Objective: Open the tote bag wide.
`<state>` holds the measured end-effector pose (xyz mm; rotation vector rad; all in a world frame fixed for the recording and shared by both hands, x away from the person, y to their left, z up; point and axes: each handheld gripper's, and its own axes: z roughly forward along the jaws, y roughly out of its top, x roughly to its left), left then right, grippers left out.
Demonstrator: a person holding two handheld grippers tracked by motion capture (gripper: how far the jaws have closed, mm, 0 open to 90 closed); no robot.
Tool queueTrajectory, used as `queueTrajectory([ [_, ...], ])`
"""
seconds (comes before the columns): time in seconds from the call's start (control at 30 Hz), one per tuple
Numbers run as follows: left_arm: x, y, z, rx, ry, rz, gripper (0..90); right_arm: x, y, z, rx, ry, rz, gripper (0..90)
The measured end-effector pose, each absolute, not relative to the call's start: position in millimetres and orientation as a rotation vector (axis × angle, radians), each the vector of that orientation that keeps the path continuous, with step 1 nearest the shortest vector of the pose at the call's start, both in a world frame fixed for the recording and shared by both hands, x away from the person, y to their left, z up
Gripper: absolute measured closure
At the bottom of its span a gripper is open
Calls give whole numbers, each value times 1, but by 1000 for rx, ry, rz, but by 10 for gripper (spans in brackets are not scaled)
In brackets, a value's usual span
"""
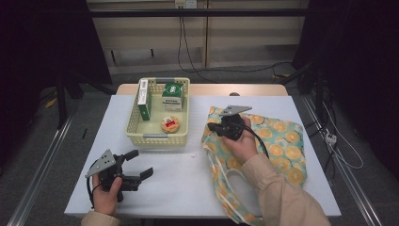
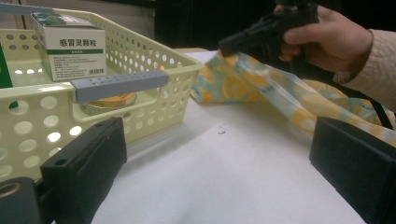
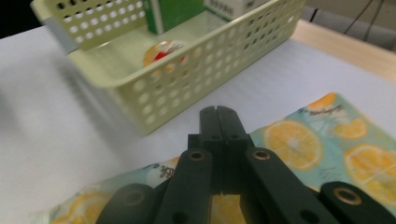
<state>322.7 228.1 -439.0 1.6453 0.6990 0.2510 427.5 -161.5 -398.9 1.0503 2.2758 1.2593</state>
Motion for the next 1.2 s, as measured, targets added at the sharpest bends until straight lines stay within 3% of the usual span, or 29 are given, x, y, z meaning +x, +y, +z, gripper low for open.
queueTrajectory([
  [0.3,324,230,-440,1637,706,240,37,465,-158,-380,1118,2159,1337,885],
  [0.4,323,231,-439,1633,706,243,36,463,-153,-387,1131,2162,1274,621],
  [0.53,323,231,-439,1630,709,241,36,451,-153,-390,1129,2221,1279,529],
  [0.8,322,228,-438,1642,702,244,36,415,-170,-391,1044,2354,1198,498],
  [1.0,321,227,-438,1647,702,242,36,385,-184,-412,1012,2454,1143,492],
  [1.2,321,226,-438,1648,700,245,36,359,-190,-430,958,2524,1069,423],
])
